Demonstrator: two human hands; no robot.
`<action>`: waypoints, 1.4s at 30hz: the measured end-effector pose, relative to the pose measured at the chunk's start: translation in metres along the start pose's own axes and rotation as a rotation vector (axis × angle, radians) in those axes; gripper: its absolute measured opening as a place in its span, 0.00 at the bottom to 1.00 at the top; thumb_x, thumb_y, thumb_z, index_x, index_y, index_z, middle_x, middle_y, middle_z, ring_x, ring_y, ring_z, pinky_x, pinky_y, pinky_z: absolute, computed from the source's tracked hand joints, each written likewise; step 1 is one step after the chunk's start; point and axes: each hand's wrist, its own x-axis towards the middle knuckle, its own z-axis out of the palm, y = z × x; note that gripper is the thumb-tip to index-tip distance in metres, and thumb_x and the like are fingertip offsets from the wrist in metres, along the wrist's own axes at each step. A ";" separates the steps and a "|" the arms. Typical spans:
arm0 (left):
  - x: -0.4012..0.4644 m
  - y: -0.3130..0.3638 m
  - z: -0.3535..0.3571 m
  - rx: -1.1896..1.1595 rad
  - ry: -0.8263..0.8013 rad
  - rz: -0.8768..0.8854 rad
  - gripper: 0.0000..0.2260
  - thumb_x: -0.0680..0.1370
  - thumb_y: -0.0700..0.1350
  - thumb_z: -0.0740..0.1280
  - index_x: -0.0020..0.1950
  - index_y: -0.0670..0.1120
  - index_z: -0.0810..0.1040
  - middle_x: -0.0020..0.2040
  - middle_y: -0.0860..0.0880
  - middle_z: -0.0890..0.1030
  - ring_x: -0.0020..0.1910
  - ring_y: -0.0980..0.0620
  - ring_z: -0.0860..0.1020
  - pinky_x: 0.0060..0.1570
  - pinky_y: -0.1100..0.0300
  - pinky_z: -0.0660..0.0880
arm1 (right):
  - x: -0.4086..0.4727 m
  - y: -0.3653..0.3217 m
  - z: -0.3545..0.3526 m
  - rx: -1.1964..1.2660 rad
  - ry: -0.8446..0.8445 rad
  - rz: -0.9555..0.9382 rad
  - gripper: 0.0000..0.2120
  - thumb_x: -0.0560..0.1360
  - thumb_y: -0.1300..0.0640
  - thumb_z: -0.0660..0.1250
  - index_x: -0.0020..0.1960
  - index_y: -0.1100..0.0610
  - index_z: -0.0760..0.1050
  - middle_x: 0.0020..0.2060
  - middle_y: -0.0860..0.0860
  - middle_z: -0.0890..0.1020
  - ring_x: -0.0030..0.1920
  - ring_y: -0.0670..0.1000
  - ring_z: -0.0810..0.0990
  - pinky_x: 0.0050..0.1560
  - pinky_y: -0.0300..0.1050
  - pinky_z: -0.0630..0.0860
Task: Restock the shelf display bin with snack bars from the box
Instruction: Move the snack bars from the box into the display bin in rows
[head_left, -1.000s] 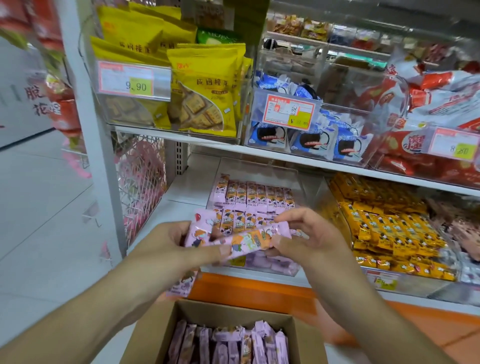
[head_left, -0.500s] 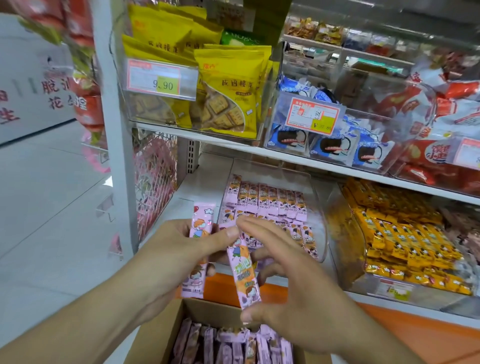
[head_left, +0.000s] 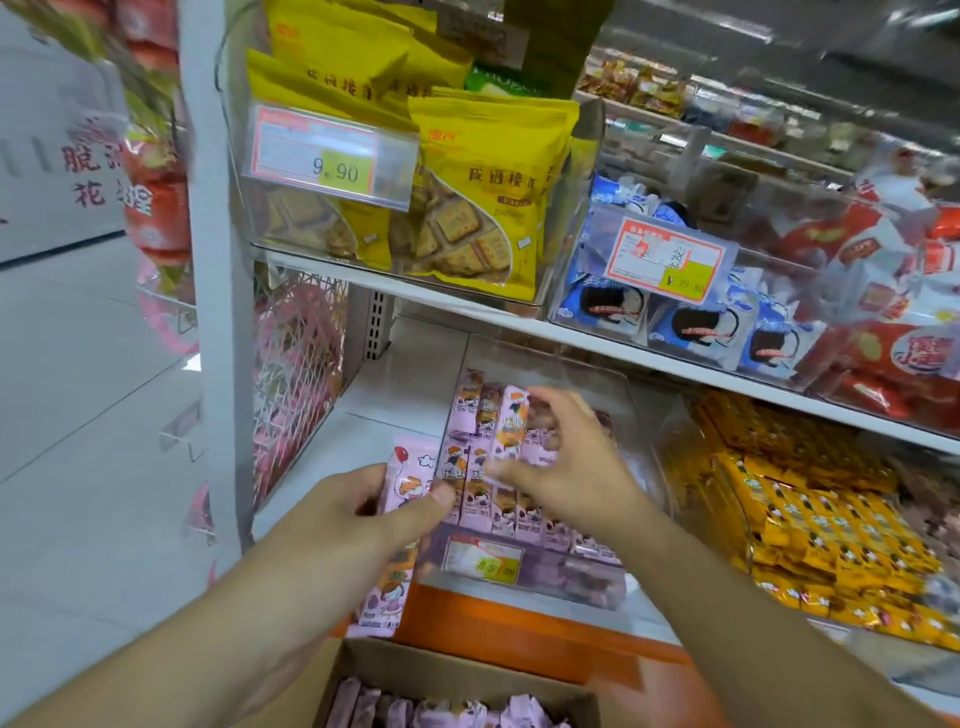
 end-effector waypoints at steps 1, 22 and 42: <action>0.003 0.000 -0.001 0.003 -0.003 0.002 0.06 0.76 0.58 0.72 0.46 0.58 0.86 0.39 0.50 0.87 0.48 0.43 0.87 0.41 0.56 0.74 | 0.021 0.007 0.006 -0.036 0.005 0.036 0.44 0.66 0.38 0.82 0.77 0.46 0.67 0.68 0.43 0.72 0.68 0.46 0.74 0.69 0.47 0.74; 0.000 -0.001 0.002 -0.197 -0.135 -0.073 0.09 0.75 0.36 0.75 0.54 0.38 0.85 0.46 0.35 0.86 0.47 0.36 0.86 0.51 0.46 0.82 | -0.054 -0.024 -0.026 -0.048 -0.006 -0.113 0.26 0.82 0.54 0.67 0.77 0.39 0.64 0.72 0.35 0.68 0.68 0.36 0.69 0.72 0.46 0.70; 0.011 -0.013 0.030 0.693 0.135 0.374 0.23 0.82 0.55 0.67 0.76 0.59 0.67 0.69 0.64 0.67 0.72 0.58 0.67 0.69 0.64 0.63 | -0.084 -0.003 -0.037 0.048 -0.085 0.050 0.40 0.69 0.47 0.83 0.72 0.37 0.62 0.61 0.28 0.72 0.57 0.29 0.74 0.56 0.28 0.74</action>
